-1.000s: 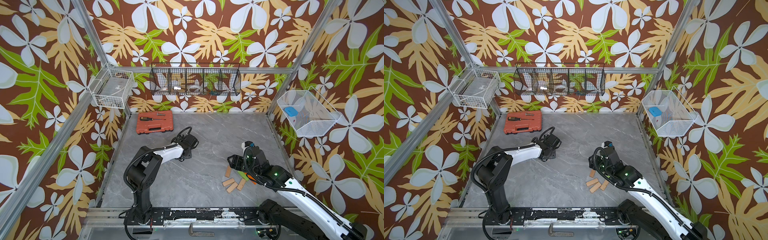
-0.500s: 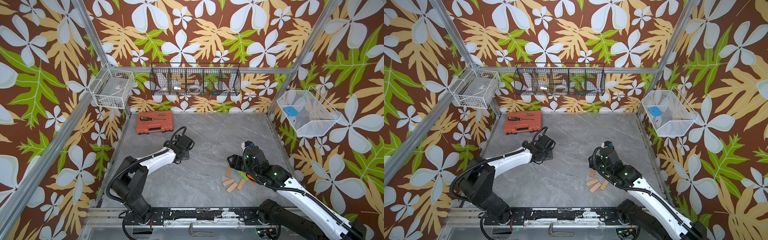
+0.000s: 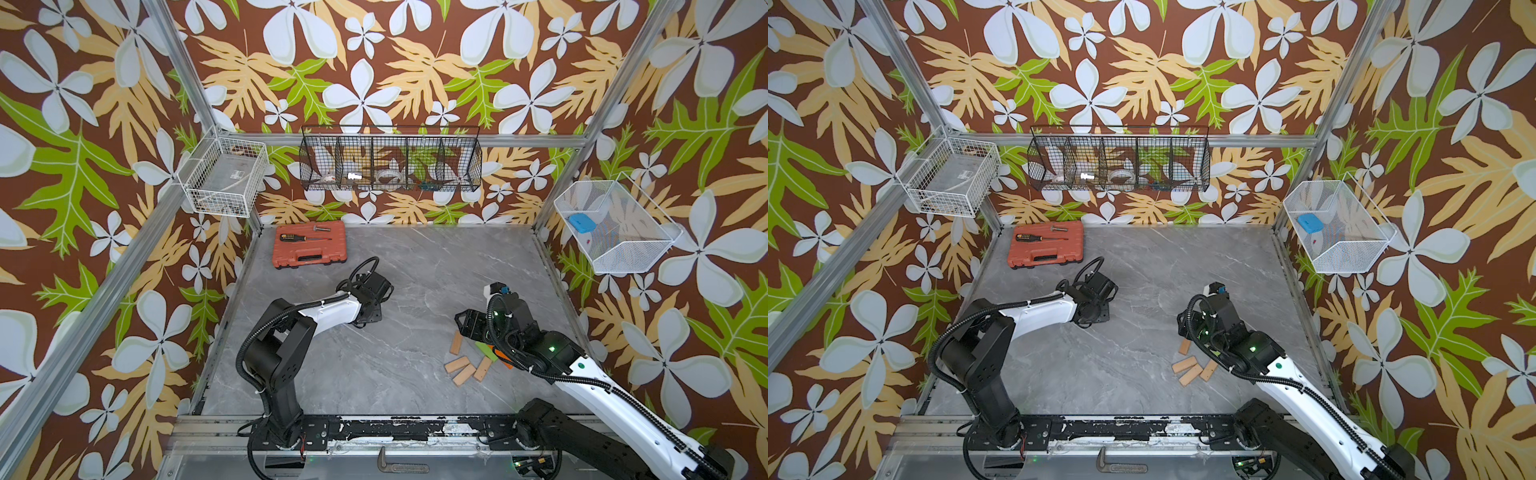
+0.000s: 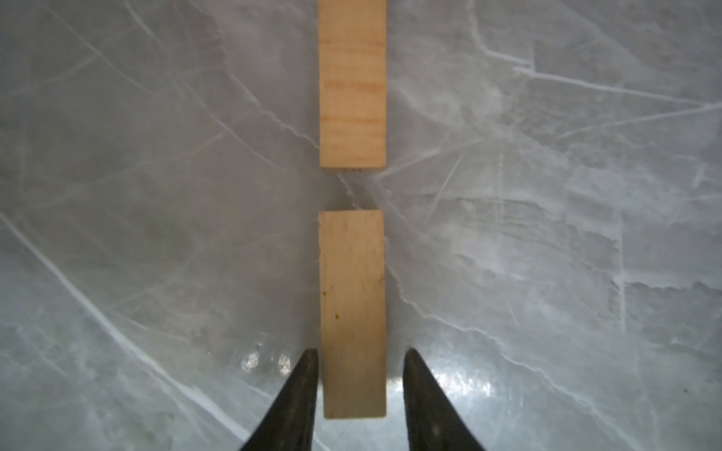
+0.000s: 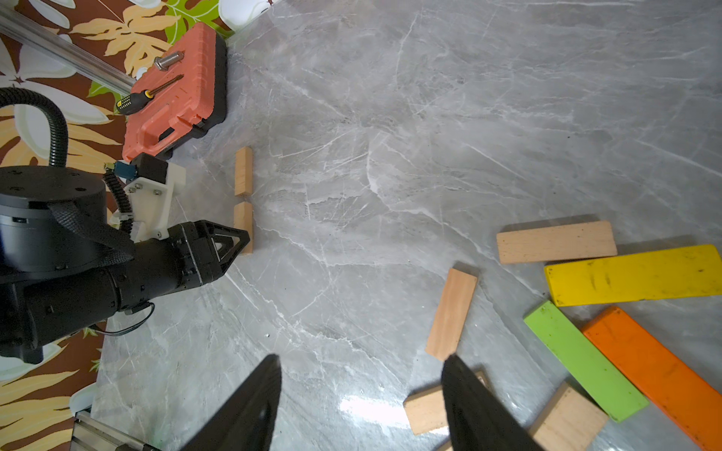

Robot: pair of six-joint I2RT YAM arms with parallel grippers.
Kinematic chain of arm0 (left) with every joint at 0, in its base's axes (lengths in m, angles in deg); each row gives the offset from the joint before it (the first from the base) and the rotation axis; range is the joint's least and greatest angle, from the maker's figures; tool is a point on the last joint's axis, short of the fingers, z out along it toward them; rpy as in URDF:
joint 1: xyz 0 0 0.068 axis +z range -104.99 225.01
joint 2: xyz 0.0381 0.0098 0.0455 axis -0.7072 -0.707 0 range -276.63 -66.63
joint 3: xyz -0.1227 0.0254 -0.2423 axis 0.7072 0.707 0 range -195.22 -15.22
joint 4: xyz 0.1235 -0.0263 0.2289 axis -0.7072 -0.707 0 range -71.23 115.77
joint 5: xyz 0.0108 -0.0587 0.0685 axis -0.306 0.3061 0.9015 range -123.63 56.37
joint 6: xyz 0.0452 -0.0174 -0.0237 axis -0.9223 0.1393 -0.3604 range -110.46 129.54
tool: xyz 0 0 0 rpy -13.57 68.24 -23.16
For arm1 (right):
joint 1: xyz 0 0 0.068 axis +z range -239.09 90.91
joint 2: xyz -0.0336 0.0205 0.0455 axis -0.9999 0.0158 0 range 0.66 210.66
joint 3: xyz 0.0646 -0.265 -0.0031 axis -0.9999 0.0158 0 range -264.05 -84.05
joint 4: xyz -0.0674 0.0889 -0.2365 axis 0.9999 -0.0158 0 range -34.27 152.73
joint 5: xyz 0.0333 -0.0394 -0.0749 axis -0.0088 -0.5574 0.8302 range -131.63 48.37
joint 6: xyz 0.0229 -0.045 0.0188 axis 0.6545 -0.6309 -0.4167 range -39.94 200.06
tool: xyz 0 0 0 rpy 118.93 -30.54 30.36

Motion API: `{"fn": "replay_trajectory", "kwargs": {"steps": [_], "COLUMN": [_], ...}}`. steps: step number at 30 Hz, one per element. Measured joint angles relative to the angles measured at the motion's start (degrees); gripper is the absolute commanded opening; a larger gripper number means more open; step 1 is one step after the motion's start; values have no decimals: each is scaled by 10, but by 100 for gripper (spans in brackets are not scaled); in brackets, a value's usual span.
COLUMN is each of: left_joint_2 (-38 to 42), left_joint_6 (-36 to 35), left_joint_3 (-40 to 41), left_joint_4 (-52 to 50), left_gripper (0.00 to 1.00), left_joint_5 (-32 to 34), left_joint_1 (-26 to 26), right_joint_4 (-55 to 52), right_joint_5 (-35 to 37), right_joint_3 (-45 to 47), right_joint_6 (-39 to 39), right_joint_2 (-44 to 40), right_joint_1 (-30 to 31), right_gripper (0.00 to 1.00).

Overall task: Assemble the letter k with building blocks
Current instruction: Assemble the building block at the center of the board.

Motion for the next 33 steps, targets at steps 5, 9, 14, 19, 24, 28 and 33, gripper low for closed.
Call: {"fn": "replay_trajectory", "kwargs": {"steps": [5,9,14,19,24,28,33], "left_joint_2": [-9,-15,-19,-23,-27,-30,-30], "left_joint_6": [-14,-17,-27,-30,-31,-31,-31], "left_joint_3": [-9,-13,-13,-21,-27,-30,-32], "left_joint_4": [-4,-7,-14,-16,-16,-16,-18], "left_gripper": [33,32,32,31,31,31,35], "left_joint_5": [6,13,17,20,21,21,20], "left_joint_1": [0,1,3,6,7,8,11], "right_joint_4": [0,0,0,0,0,1,1], "right_joint_5": [0,0,0,0,-7,-7,-7], "right_joint_3": [0,0,0,0,0,0,0], "right_joint_6": [3,6,10,12,12,12,12], "right_joint_2": [1,-1,-1,11,18,19,20], "right_joint_1": [0,0,0,0,0,0,0], "right_gripper": [67,67,67,67,67,67,67]}}
